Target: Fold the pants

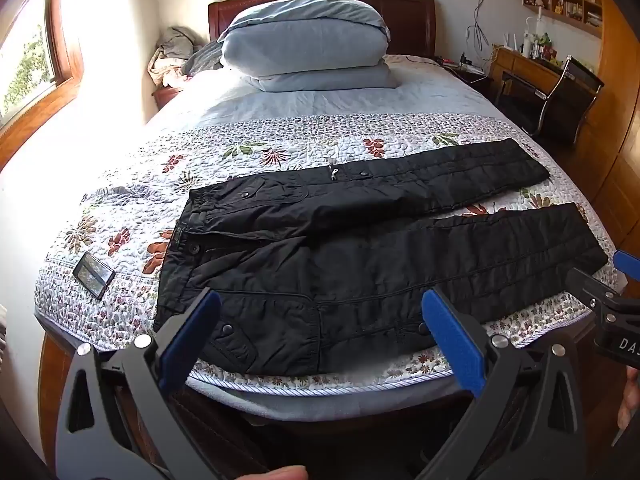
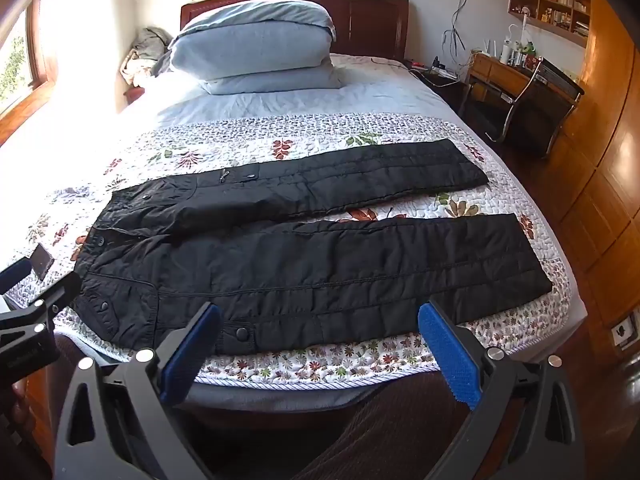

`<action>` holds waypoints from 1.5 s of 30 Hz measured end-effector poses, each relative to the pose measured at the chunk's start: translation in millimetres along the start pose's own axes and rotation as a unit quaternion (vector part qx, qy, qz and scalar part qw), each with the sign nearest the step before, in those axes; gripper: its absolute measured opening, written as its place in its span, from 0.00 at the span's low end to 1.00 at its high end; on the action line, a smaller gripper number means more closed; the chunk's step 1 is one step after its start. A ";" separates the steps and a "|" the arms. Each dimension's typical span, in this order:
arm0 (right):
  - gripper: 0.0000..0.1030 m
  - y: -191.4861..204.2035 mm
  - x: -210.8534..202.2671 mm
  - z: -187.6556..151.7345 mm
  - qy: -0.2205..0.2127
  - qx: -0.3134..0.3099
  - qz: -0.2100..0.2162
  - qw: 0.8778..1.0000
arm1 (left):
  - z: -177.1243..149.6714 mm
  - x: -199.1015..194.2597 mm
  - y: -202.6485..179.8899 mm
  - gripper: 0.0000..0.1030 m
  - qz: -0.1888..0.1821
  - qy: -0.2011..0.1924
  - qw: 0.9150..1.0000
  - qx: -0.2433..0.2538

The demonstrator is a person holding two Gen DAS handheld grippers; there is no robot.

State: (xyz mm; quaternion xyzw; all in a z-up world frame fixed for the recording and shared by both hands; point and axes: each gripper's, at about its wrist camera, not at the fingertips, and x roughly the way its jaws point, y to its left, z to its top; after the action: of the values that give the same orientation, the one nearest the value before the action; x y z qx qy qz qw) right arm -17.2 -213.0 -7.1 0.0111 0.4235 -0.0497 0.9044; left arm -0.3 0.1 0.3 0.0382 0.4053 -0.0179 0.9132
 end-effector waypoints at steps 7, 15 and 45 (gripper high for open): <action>0.97 0.3 1.8 -1.1 0.002 -0.002 -0.001 1.000 | 0.2 0.5 -1.2 0.98 -0.001 0.003 1.000 0.000; 0.97 -1.6 2.8 -0.1 0.003 -0.002 -0.001 1.000 | -2.0 -0.4 -3.0 0.98 -0.002 0.003 1.000 -0.001; 0.97 -0.2 10.7 -1.5 0.012 -0.001 0.004 1.000 | -1.3 2.4 3.1 0.98 -0.001 0.004 1.000 -0.002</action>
State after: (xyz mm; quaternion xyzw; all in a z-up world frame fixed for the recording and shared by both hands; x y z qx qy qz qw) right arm -11.5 -213.9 -16.3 0.0121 0.4345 -0.0458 0.8994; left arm 0.6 3.3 -2.2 0.0357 0.4091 -0.0179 0.9116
